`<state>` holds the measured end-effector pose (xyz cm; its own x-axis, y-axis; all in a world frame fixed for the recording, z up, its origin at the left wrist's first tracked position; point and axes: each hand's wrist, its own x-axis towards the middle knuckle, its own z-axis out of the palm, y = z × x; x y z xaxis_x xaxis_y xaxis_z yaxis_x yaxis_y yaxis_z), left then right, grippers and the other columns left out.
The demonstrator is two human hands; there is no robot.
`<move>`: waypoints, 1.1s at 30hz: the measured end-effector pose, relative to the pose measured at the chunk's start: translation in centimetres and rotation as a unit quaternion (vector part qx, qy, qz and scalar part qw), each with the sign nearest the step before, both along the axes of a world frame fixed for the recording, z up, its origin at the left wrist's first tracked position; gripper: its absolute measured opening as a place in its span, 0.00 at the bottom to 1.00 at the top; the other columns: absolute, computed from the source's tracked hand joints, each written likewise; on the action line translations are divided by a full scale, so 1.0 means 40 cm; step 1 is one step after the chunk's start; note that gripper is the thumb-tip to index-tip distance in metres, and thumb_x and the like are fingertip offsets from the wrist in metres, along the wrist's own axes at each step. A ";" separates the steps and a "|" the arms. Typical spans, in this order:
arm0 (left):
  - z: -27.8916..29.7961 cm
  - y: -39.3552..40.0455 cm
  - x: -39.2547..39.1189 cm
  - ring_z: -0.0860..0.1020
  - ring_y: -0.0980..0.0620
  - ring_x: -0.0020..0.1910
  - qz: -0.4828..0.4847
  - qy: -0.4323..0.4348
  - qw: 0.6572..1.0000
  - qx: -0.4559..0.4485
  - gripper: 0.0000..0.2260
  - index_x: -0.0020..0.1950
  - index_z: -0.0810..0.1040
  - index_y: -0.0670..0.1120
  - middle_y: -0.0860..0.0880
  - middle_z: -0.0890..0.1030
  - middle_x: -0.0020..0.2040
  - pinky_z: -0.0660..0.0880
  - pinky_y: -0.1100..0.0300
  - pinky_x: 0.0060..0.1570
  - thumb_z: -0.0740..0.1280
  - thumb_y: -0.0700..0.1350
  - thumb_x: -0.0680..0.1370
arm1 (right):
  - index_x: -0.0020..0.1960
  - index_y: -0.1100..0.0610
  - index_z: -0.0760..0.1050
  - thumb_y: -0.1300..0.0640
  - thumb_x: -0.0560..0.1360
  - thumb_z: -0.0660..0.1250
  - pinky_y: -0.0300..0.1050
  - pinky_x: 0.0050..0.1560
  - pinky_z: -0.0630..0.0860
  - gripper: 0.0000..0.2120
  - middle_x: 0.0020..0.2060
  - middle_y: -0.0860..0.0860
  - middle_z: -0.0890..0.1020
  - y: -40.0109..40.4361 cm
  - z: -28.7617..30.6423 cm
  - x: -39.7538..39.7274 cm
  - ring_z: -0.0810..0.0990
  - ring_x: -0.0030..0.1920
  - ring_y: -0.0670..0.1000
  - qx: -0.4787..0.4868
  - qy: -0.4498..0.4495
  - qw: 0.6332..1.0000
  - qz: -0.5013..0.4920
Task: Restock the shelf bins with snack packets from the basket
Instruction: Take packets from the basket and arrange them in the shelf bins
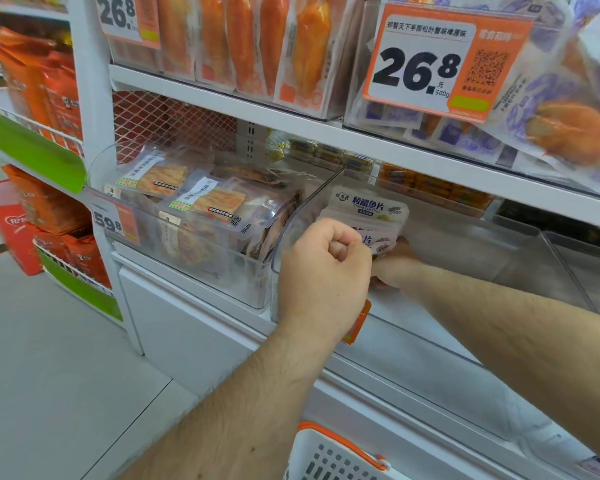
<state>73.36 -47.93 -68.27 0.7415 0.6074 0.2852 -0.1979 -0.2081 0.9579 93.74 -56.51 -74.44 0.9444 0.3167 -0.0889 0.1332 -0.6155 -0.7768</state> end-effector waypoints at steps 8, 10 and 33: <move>0.000 0.003 0.004 0.71 0.61 0.28 0.003 -0.004 1.000 0.017 0.09 0.37 0.76 0.52 0.59 0.74 0.27 0.71 0.68 0.30 0.66 0.40 0.75 | 0.66 0.51 0.71 0.48 0.49 0.87 0.46 0.51 0.81 0.48 0.55 0.48 0.82 -0.060 -0.010 0.014 0.81 0.58 0.52 -0.046 0.016 0.997 0.056; -0.001 0.003 0.004 0.72 0.62 0.28 0.005 -0.001 1.000 0.019 0.09 0.37 0.77 0.52 0.59 0.74 0.27 0.73 0.68 0.31 0.66 0.40 0.75 | 0.77 0.49 0.51 0.39 0.42 0.86 0.56 0.63 0.77 0.72 0.72 0.53 0.70 -0.063 0.004 0.001 0.71 0.70 0.57 -0.096 -0.064 0.993 -0.012; 0.002 0.000 0.001 0.72 0.61 0.29 0.002 0.006 1.000 0.015 0.08 0.38 0.78 0.51 0.58 0.75 0.29 0.73 0.66 0.30 0.67 0.40 0.75 | 0.75 0.50 0.56 0.48 0.52 0.87 0.42 0.64 0.70 0.60 0.67 0.47 0.68 -0.041 0.041 -0.016 0.69 0.67 0.49 -0.091 -0.126 0.985 0.067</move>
